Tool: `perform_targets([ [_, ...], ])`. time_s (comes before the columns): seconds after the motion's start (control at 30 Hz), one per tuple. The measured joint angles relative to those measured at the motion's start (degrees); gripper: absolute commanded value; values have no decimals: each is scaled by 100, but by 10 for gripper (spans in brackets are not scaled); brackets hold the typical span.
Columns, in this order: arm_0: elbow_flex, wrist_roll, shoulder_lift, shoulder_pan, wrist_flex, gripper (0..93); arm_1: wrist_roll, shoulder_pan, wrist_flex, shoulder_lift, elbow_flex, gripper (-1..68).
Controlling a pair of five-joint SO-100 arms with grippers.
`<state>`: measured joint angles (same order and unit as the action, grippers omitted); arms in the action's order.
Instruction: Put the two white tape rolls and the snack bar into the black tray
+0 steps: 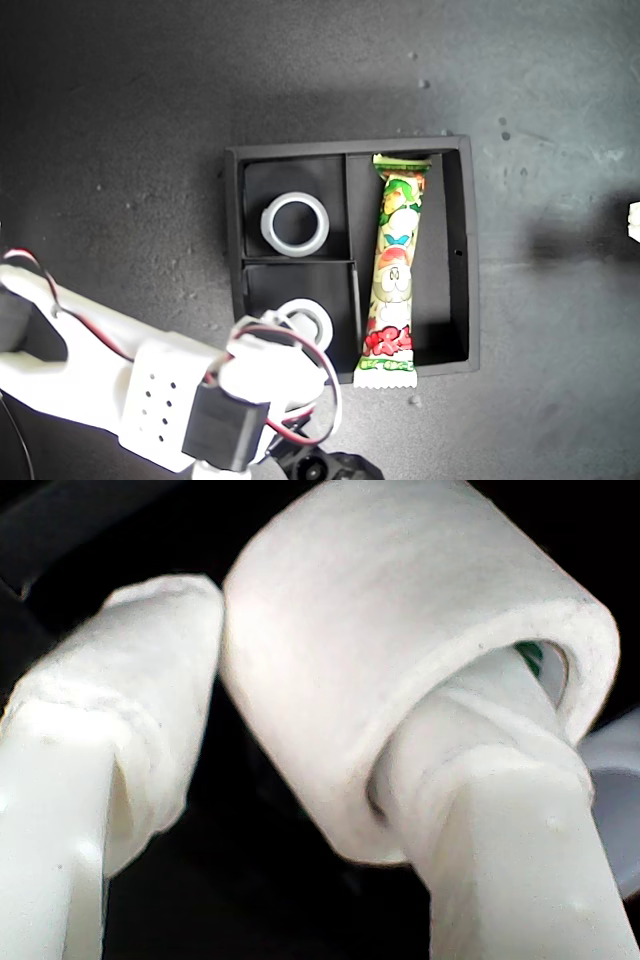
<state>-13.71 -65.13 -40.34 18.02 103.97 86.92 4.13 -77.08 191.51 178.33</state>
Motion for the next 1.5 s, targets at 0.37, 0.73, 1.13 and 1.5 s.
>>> perform_targets([
  [0.37,-105,9,-18,88,0,178,0,0,0,0,0,0],
  [0.73,-1151,9,-1230,97,9,155,0,0,0,0,0,0],
  [1.13,-7277,-756,-6302,-932,-1222,1,0,35,0,0,0,0],
  [1.5,-14238,-967,-12771,-1811,-3577,1,0,123,0,0,0,0],
])
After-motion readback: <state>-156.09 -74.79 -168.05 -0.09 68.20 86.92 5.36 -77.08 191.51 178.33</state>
